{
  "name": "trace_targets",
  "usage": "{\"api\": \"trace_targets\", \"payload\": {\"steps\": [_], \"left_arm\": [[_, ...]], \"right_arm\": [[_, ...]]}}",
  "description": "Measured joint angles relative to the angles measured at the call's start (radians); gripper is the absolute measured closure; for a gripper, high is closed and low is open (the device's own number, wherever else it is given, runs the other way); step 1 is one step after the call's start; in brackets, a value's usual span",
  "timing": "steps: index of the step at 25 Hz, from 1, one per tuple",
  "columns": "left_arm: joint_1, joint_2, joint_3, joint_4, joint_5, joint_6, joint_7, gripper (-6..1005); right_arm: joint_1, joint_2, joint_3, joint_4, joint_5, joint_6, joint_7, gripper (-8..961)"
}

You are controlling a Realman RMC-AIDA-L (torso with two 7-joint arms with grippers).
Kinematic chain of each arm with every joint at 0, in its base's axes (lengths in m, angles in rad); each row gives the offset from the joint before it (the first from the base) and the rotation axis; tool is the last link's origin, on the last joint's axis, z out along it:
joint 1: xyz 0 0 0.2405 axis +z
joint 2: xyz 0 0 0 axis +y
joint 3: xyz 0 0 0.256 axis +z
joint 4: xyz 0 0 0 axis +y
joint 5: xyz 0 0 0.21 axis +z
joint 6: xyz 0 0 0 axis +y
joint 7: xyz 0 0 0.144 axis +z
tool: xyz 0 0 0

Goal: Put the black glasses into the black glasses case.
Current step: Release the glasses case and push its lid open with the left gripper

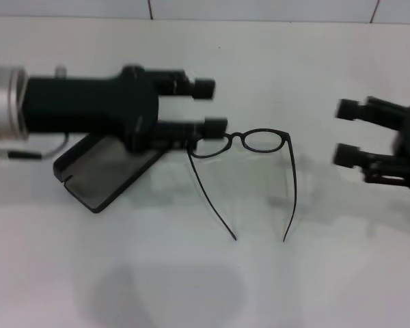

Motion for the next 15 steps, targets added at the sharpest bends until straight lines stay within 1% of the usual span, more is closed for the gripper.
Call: {"api": "trace_targets", "payload": {"steps": [2,4,6,8,11,15], "left_arm": [[0.012,-0.004,0.017,0.142,0.079,-0.087,-0.127,306],[0.016,-0.004,0.042,0.253,0.173,-0.153,-0.238,306],[0.013,-0.003,0.074,0.341,0.290,-0.203,-0.330,306],[0.004,-0.003,0.128,0.398,0.445,-0.256,-0.410,306],[-0.016,-0.003,0.192,0.414,0.626,-0.297,-0.479,307],[-0.052,-0.003,0.287,0.384,0.836,-0.347,-0.564,309]], "right_arm": [[-0.026,0.000,0.041,0.007,0.000,-0.025,-0.010,116],[-0.056,0.001,0.092,0.020,0.000,-0.057,-0.022,116],[-0.078,0.002,0.139,0.039,0.000,-0.083,-0.035,116],[-0.086,0.002,0.181,0.071,0.000,-0.101,-0.052,116],[-0.087,0.001,0.228,0.109,0.000,-0.116,-0.070,117],[-0.087,0.000,0.241,0.116,0.000,-0.119,-0.073,117]]}}
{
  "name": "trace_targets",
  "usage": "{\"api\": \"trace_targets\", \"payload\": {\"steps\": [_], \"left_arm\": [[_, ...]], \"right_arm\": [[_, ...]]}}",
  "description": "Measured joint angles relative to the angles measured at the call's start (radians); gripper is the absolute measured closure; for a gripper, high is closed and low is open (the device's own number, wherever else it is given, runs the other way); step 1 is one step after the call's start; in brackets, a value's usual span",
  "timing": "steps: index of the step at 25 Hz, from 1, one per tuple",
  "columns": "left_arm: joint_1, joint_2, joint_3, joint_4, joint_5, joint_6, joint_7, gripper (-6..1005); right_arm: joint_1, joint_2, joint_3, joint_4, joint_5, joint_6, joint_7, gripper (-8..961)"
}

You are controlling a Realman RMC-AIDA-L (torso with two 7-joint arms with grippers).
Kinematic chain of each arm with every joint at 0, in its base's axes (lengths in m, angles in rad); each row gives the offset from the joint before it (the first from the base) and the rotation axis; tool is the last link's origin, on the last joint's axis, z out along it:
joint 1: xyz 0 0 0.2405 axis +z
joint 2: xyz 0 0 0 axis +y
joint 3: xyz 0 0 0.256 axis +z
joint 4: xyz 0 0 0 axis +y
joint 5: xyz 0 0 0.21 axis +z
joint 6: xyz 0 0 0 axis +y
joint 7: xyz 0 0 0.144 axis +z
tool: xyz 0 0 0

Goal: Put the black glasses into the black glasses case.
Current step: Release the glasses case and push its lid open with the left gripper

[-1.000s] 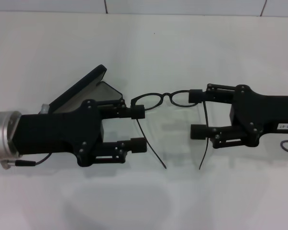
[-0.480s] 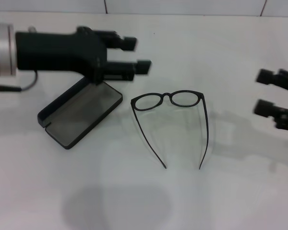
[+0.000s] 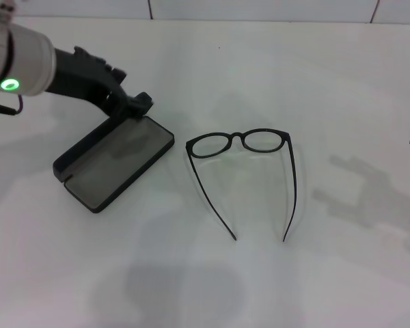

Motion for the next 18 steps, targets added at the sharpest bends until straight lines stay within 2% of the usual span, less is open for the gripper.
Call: {"api": "trace_targets", "payload": {"steps": [5,11,18], "left_arm": [[-0.009,0.000,0.072,-0.011,0.124,-0.052,-0.048,315],[-0.024,0.003,0.077,-0.062,0.138,-0.042,-0.055,325],[-0.085,0.001,0.079,-0.171,0.226,-0.036,-0.088,337]], "right_arm": [[0.009,-0.002,0.001,0.001,-0.002,0.005,-0.005,117],[0.013,-0.002,0.002,0.002,-0.002,0.018,-0.022,118],[0.030,-0.002,0.002,0.010,-0.001,0.035,-0.023,119]]}}
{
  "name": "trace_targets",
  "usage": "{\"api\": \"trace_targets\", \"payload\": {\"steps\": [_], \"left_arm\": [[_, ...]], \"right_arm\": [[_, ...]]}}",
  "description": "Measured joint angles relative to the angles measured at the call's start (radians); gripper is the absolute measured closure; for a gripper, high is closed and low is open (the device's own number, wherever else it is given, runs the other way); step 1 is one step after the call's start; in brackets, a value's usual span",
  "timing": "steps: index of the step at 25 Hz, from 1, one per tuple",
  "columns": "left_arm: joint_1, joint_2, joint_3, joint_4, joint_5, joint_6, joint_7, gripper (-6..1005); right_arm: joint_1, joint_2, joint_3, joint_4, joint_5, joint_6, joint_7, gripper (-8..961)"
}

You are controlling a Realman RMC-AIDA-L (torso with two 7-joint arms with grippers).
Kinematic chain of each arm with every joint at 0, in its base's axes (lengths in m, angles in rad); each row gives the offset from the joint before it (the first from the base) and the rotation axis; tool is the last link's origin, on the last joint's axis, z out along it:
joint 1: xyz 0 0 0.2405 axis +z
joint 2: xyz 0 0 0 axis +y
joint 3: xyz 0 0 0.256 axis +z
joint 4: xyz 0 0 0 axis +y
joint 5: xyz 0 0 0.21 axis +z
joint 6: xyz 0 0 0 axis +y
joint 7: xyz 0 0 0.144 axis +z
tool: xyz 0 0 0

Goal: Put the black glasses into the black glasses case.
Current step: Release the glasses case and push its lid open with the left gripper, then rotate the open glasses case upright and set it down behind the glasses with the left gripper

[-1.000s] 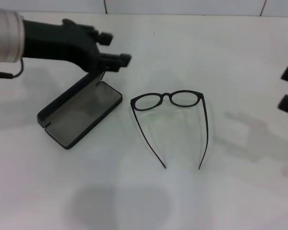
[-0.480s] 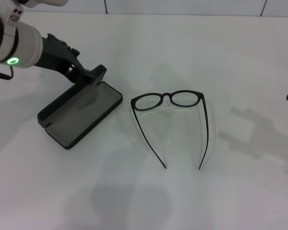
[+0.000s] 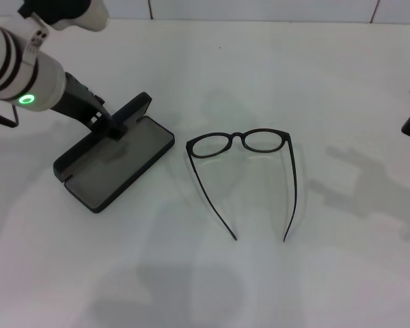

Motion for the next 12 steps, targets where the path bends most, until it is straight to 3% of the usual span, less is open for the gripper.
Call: {"api": "trace_targets", "payload": {"steps": [6,12], "left_arm": [[-0.040,0.001,0.002,-0.043,0.029,0.032,-0.026,347],[-0.064,-0.001,0.049,-0.069,0.075,0.046,-0.057,576]], "right_arm": [[0.003,0.000,0.000,0.001,0.000,0.016,-0.001,119],[0.004,0.000,0.000,0.003,0.000,0.019,-0.013,120]]}}
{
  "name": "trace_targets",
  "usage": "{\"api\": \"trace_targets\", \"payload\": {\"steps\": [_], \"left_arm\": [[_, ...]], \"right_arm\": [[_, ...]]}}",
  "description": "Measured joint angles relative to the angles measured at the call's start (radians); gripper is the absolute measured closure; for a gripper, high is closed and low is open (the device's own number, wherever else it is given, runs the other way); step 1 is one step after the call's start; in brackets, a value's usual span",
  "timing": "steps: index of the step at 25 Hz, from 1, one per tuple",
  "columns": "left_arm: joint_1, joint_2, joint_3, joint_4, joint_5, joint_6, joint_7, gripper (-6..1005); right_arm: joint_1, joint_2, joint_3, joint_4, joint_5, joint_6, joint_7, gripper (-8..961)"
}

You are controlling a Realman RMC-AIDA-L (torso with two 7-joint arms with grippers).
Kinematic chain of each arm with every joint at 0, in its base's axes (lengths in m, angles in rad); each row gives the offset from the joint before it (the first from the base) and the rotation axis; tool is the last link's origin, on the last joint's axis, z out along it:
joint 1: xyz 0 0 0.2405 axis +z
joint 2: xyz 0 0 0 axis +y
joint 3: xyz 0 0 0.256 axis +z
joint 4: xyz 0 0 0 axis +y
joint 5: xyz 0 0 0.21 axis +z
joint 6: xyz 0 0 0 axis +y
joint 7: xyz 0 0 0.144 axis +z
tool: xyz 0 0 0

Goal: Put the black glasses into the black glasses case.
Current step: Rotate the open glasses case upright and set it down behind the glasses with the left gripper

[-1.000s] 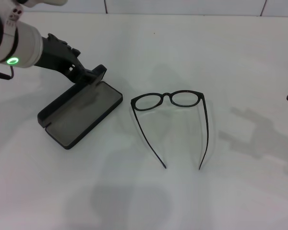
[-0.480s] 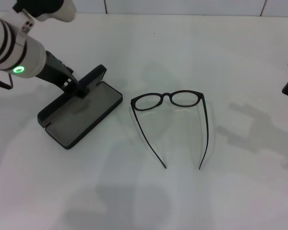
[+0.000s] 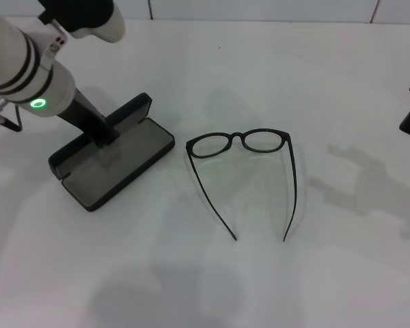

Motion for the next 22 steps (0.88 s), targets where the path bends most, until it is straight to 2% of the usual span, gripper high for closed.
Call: {"api": "trace_targets", "payload": {"steps": [5,12,22], "left_arm": [[-0.003,0.001,0.042,0.008,0.022,0.001,-0.032,737],[-0.012,0.002,0.055,0.016,0.030,0.007,-0.044,755],[-0.004,-0.001,0.082,0.156,0.030,0.005,-0.044,800]], "right_arm": [[0.000,0.000,0.000,0.016,0.000,0.007,-0.009,120],[-0.003,0.000,0.000,0.023,0.000,0.008,-0.015,121],[-0.009,0.000,0.000,0.025,0.000,0.006,-0.031,122]]}}
